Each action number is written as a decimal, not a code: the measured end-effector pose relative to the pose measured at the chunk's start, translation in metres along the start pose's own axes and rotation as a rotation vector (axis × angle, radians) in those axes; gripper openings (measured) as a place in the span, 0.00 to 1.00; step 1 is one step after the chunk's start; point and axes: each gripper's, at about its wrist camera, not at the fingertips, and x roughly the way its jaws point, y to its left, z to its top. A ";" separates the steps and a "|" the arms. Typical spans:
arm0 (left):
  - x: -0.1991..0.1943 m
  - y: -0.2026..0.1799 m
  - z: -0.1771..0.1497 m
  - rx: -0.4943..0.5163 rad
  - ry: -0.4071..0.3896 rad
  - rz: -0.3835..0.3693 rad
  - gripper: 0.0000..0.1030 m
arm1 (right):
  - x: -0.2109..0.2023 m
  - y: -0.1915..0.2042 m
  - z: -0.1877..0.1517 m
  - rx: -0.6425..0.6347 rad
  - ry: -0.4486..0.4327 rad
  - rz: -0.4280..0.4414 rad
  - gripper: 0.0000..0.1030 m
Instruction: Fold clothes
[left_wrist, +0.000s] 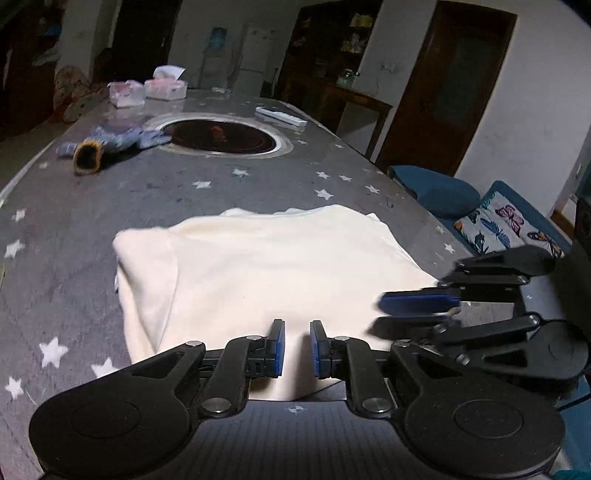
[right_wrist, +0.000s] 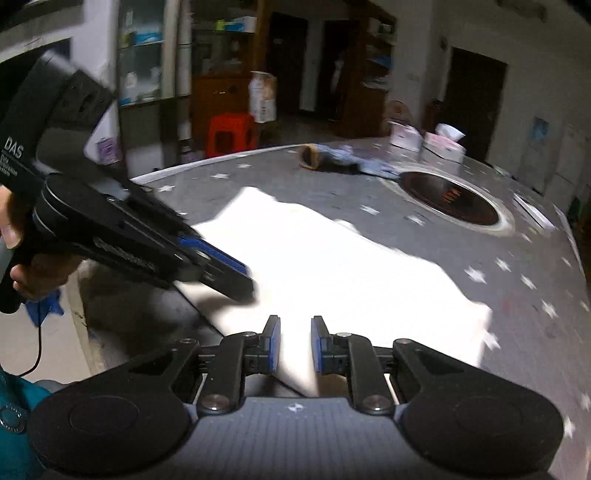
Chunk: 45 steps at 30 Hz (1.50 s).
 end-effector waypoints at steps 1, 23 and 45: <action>0.000 0.001 -0.001 -0.006 0.002 -0.003 0.16 | -0.001 -0.005 -0.004 0.023 0.015 -0.010 0.15; -0.001 0.051 0.040 -0.146 -0.109 0.109 0.24 | 0.014 -0.084 0.015 0.214 0.001 -0.054 0.16; 0.017 0.069 0.051 -0.193 -0.065 0.176 0.31 | 0.071 -0.099 0.049 0.270 0.009 -0.079 0.20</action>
